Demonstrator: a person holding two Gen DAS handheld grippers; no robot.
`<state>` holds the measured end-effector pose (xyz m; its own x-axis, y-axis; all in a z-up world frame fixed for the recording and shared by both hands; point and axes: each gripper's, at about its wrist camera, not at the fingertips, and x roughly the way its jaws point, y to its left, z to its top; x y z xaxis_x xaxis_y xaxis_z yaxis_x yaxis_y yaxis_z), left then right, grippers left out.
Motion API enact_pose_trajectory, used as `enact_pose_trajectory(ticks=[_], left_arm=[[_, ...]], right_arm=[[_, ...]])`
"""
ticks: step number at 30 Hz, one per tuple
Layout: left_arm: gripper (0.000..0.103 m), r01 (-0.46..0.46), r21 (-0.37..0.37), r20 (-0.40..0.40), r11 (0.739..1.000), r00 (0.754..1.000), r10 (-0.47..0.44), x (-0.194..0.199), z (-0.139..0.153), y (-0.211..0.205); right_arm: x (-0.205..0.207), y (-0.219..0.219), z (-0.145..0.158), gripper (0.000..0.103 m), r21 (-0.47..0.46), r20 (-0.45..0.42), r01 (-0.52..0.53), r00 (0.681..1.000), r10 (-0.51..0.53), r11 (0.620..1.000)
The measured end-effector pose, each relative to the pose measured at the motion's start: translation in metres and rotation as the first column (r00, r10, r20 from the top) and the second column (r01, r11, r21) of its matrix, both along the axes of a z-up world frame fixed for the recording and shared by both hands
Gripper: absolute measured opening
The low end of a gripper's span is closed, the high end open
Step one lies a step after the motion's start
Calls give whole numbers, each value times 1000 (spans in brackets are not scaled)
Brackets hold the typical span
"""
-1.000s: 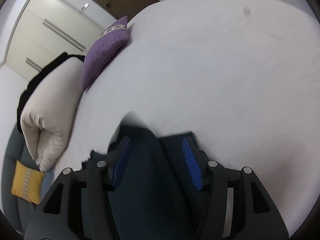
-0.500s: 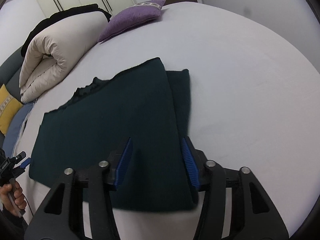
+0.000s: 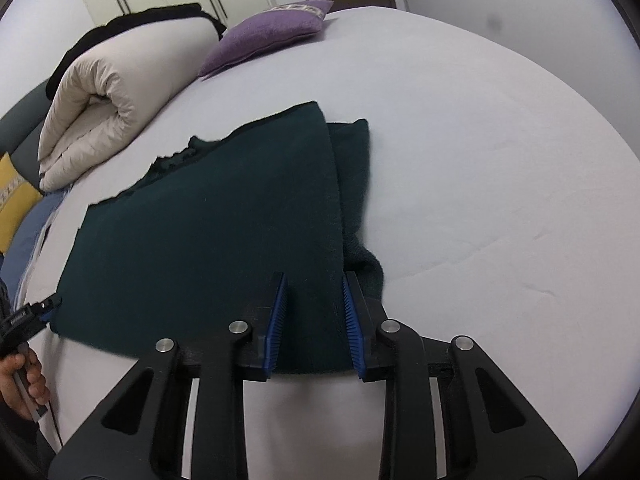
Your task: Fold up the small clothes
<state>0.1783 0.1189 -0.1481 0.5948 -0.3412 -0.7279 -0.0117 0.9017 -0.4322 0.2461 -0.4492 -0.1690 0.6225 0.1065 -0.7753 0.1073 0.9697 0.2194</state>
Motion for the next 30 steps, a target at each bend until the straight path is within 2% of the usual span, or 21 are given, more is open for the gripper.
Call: enact_pose_trajectory(ticks=[2,5,7,10,16,22,30], left_arm=[[40,7,6,1,1000,1000,-7,-1,0,-2],[28,22,42,6,999,1000,-22,-4,0,-7],[20,23,55,6,998,1000,-23,-4,0,-7],[13,28,65,5,997,1000,-28,-5,0,-6],[9,42,78,-1,996,999,-43,-6,3,-5],[8,66,103,-8,993,998,-66,-9,2,-6],[8,78,85,-10,993,997,-78,-12,-1,-1]], right_arm=[[-1,1,-2,16,-10,-11,-8,1000,7,1000],[-3,-1,-2,7,-19,-8,0,1000,0,1000],[-4,-2,-2,6,-28,-4,4,1000,-4,1000],[-7,-4,0,5,-41,4,12,1000,-12,999],[-16,-3,4,5,-54,10,22,1000,-21,998],[-21,-12,-7,5,-18,-4,42,999,-42,999],[-22,-15,-11,5,-9,-7,50,999,-50,999]])
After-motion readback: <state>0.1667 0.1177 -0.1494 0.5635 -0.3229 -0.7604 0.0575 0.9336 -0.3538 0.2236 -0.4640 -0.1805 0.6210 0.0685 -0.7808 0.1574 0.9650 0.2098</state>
